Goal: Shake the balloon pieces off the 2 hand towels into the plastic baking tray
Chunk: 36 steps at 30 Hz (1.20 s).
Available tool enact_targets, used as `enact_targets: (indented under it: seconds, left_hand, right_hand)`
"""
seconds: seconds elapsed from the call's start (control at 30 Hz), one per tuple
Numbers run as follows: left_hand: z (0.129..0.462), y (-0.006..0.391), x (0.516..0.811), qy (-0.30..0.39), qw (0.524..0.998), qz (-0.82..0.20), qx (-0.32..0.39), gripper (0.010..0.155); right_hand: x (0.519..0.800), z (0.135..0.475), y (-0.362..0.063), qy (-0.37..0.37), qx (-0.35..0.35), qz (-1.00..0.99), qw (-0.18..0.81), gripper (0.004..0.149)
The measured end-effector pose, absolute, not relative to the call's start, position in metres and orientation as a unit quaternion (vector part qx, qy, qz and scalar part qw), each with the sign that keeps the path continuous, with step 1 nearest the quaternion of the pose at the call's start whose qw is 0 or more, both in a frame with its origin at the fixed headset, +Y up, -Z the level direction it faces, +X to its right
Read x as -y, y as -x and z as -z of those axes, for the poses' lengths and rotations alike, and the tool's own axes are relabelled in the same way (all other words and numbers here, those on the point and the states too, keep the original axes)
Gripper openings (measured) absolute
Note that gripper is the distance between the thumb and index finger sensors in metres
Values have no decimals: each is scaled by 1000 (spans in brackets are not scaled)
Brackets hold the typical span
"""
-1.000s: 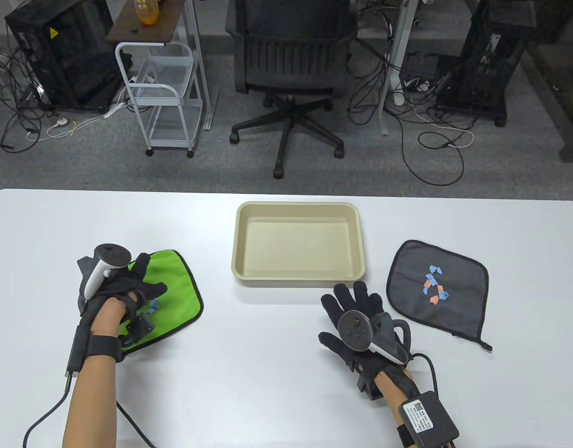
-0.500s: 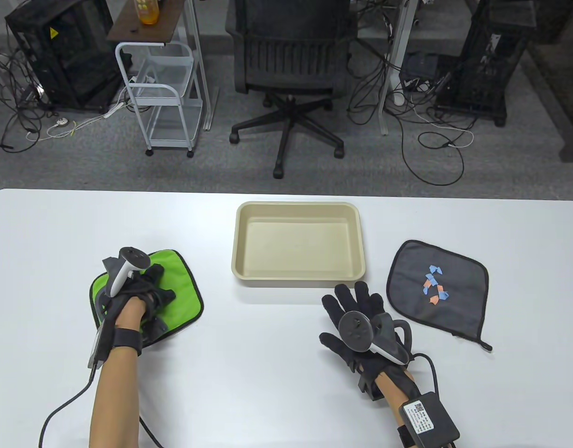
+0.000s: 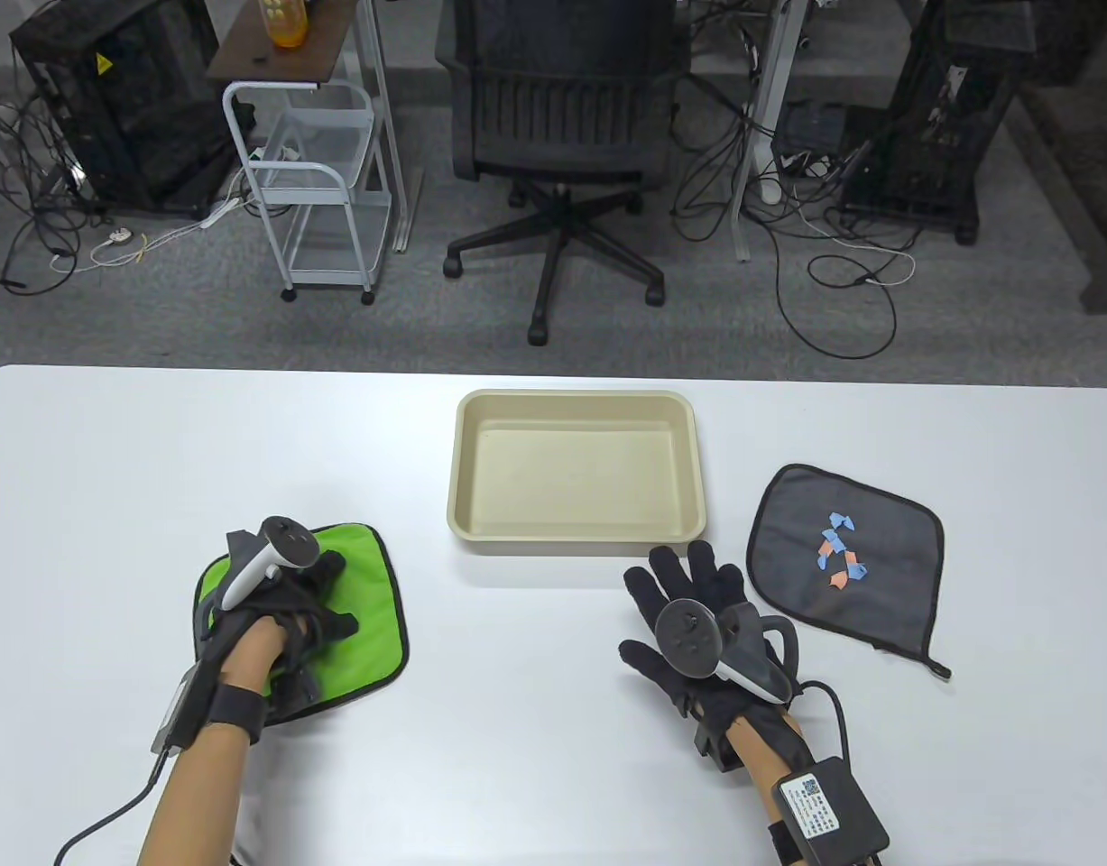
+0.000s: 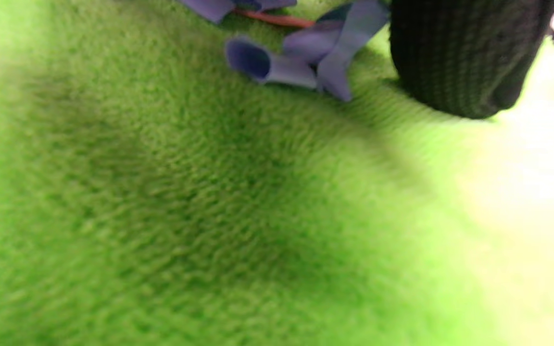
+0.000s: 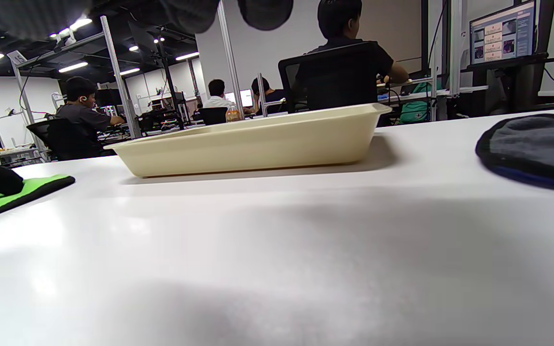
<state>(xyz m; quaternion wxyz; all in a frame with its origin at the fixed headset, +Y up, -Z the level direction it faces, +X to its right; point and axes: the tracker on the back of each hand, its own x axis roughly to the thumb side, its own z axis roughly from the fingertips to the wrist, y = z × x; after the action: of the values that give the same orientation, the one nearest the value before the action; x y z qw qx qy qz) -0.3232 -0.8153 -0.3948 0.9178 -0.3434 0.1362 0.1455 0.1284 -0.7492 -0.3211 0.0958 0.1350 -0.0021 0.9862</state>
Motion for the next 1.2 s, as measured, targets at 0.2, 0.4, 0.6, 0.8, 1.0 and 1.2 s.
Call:
enact_targets:
  seconds: [0.2,0.4,0.6,0.8,1.0,1.2]
  left_hand:
    - [368,283,818,355,922,-120,-99,88]
    - [350,243,819,367,921,-107,-68,88]
    - [345,195,819,377,920,-91,-45,89]
    - [343,134,820,364,928,-83,5,88]
    - [343,74,819,371,926,-61,38,88]
    - [346,52,819,375,924,-55,47,89]
  right_hand:
    - [748,322,-131,-130,2,-987,93,78]
    - [746,323,-135,-125,5,-988,94,78]
    - [743,324,-140,-120,10,-988,97,78]
    - [739,326,-146,-112,18,-988,103,78]
    - [738,325,-150,-109,19,-988,106,78]
    - [739,325,-151,-107,16,-988,109,78]
